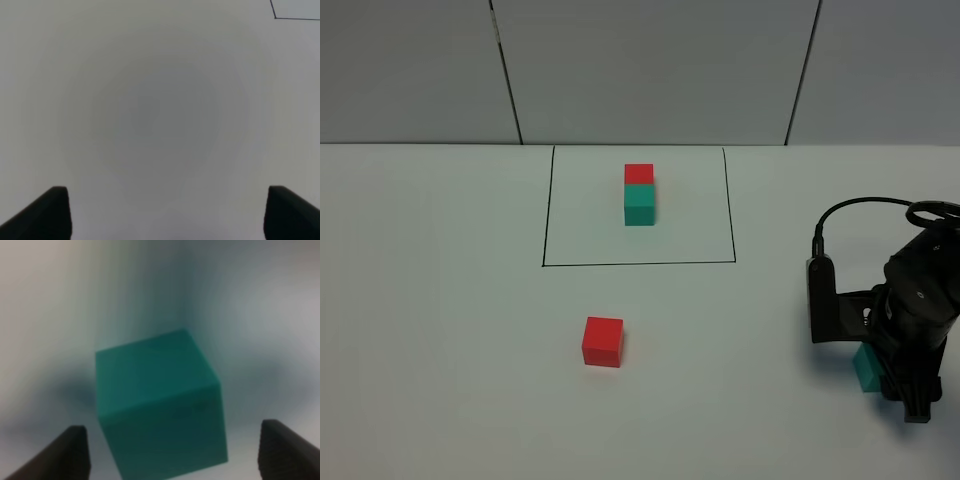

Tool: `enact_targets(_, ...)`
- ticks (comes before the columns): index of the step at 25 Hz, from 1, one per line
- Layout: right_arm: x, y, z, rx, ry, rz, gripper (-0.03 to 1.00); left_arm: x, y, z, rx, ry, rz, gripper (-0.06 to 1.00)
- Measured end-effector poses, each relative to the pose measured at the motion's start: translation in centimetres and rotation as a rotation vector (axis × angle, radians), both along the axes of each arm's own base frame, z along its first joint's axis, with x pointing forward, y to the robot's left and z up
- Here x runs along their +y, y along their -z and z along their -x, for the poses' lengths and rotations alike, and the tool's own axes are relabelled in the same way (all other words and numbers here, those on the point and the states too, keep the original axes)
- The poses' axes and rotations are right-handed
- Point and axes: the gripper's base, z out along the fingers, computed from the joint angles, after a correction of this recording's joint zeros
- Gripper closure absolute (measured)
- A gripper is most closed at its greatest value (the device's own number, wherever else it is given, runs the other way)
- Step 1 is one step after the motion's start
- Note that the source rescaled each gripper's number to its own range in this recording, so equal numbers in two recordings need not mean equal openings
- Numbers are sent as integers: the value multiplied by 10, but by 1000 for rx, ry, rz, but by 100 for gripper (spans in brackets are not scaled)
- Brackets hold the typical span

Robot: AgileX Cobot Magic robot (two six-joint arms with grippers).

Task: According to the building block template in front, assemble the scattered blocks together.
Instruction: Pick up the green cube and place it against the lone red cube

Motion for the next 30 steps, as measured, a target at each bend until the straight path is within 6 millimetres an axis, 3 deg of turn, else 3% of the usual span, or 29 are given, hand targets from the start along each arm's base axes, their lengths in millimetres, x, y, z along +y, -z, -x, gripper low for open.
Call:
enact_targets(6, -5, 12, -3, 32, -21, 11, 11, 0, 0, 0, 0, 0, 0, 0)
enact_targets(22, -8, 21, -7, 41, -66, 27, 13, 0, 0, 0, 0, 0, 0, 0)
enact_targets(27, -9, 23, -7, 54, -68, 36, 21, 0, 0, 0, 0, 0, 0, 0)
enact_targets(30, -12, 23, -7, 61, -63, 42, 32, 0, 0, 0, 0, 0, 0, 0)
